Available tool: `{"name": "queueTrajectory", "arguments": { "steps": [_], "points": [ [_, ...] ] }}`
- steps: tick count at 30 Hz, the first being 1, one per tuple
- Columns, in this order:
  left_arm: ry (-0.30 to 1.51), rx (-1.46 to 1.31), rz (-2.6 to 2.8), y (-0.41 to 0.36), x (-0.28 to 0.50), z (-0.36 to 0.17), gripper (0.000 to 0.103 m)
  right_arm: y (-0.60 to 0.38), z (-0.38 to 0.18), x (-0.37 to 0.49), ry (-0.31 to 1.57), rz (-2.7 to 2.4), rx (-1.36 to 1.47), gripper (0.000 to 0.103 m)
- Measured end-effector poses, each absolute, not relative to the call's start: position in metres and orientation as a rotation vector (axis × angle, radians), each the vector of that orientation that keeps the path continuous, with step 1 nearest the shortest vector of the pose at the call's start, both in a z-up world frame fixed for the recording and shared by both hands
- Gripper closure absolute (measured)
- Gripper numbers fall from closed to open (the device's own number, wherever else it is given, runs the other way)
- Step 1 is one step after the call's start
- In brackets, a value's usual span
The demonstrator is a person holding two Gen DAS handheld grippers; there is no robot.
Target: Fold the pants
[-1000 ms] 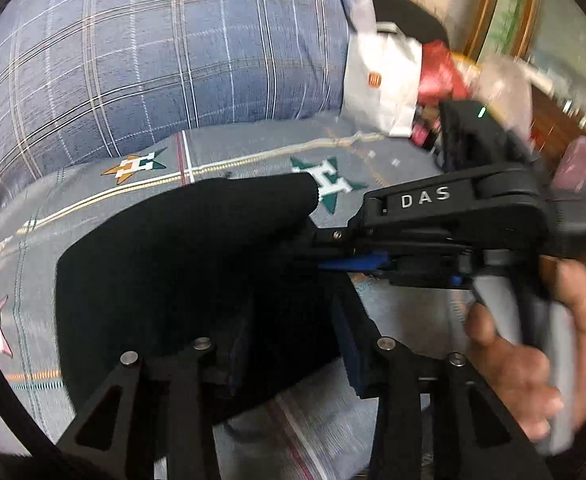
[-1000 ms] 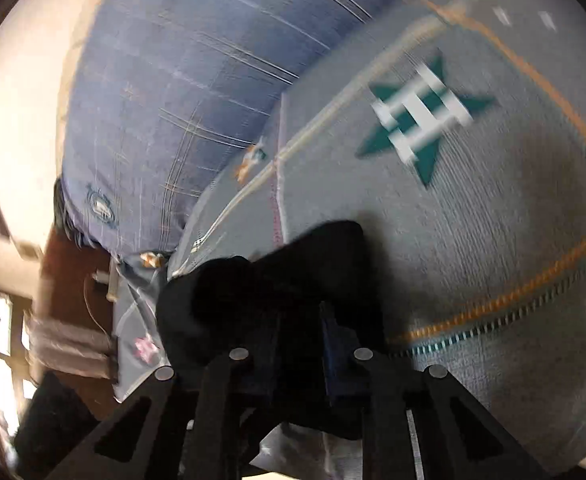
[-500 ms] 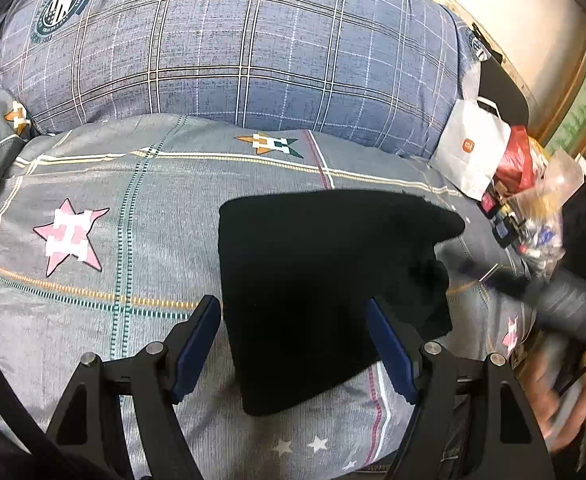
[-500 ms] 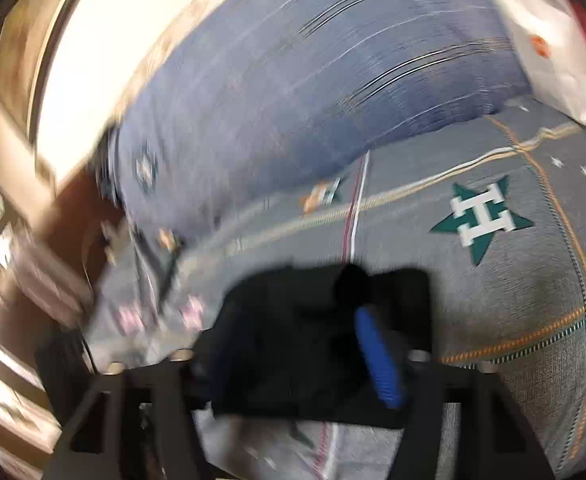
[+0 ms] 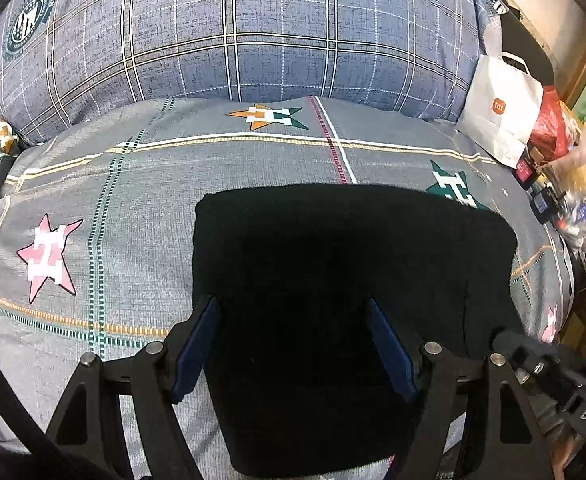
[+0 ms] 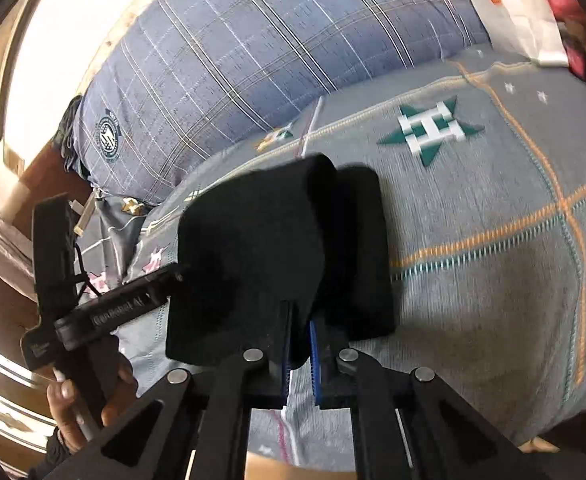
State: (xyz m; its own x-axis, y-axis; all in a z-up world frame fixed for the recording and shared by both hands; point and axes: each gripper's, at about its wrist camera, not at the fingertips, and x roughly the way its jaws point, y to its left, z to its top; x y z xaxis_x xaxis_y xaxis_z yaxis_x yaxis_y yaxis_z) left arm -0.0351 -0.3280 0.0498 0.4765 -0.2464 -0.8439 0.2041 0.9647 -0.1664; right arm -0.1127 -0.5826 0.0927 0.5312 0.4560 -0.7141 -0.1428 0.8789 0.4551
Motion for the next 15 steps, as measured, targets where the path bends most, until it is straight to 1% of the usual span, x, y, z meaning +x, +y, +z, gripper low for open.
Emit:
{"name": "queueTrajectory", "arguments": {
  "steps": [2,6,8,9,10,13,15],
  "points": [
    [1.04,-0.048,-0.289,-0.325,-0.039,0.051,0.027,-0.581,0.096,-0.113,0.929,0.339,0.345,0.091],
    [1.05,-0.057,-0.305,-0.305,-0.049,0.054,0.027,-0.595,0.106,-0.113,0.878,0.345,0.451,0.091],
    [1.049,-0.083,-0.302,-0.287,-0.052,0.055,0.027,-0.596,0.11,-0.115,0.857,0.354,0.476,0.069],
    [1.051,-0.093,-0.3,-0.28,-0.052,0.055,0.027,-0.594,0.111,-0.114,0.855,0.342,0.467,0.029],
    [1.052,-0.104,-0.299,-0.275,-0.051,0.055,0.027,-0.592,0.114,-0.112,0.834,0.317,0.445,0.015],
    [1.06,-0.158,-0.31,-0.26,-0.043,0.051,0.027,-0.586,0.124,-0.09,0.824,0.313,0.414,0.015],
    [1.072,-0.208,-0.331,-0.255,-0.037,0.043,0.027,-0.586,0.118,-0.07,0.866,0.304,0.406,0.017]
  ]
}}
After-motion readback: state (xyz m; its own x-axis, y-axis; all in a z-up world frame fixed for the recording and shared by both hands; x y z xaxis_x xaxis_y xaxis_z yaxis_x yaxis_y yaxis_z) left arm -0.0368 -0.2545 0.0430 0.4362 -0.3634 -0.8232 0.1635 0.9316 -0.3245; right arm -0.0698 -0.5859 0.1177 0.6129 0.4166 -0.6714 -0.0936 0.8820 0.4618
